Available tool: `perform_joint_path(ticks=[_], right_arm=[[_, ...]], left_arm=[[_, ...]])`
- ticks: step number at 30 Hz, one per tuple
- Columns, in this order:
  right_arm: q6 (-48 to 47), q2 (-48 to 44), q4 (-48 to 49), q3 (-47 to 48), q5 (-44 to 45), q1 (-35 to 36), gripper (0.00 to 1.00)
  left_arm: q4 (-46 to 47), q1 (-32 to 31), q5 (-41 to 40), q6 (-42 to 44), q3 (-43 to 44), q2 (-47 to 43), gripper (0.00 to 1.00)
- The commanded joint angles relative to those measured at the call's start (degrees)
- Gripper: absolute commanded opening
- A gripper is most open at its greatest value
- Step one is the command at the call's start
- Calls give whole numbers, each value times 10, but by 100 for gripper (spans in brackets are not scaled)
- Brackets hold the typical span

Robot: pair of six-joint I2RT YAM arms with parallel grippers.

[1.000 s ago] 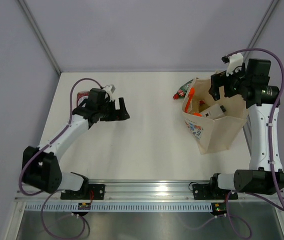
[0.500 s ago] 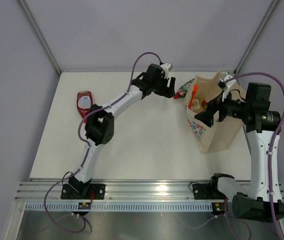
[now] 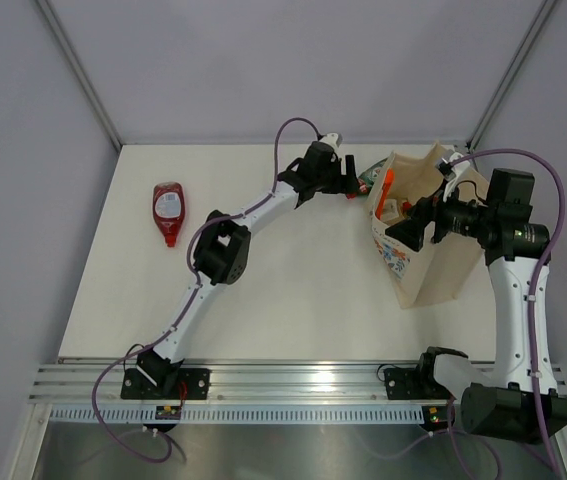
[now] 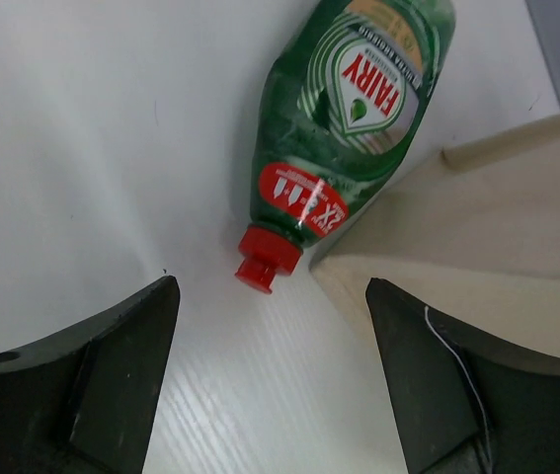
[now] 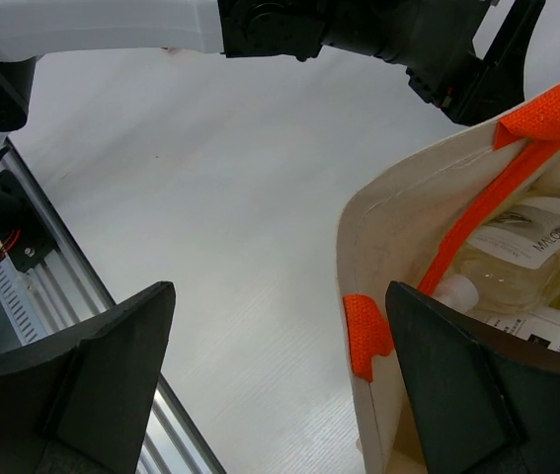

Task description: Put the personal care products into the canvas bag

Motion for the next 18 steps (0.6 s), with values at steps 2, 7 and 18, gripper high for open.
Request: perform_joint_path(ticks=[2, 7, 18], right_arm=[[25, -7, 22, -9, -20, -3, 95], [41, -15, 38, -12, -1, -3, 94], [8, 89, -51, 163, 109, 42, 83]], left_arm=[[90, 0, -16, -56, 40, 12, 79], [103, 0, -2, -83, 32, 29, 77], [216, 33, -8, -79, -227, -157, 77]])
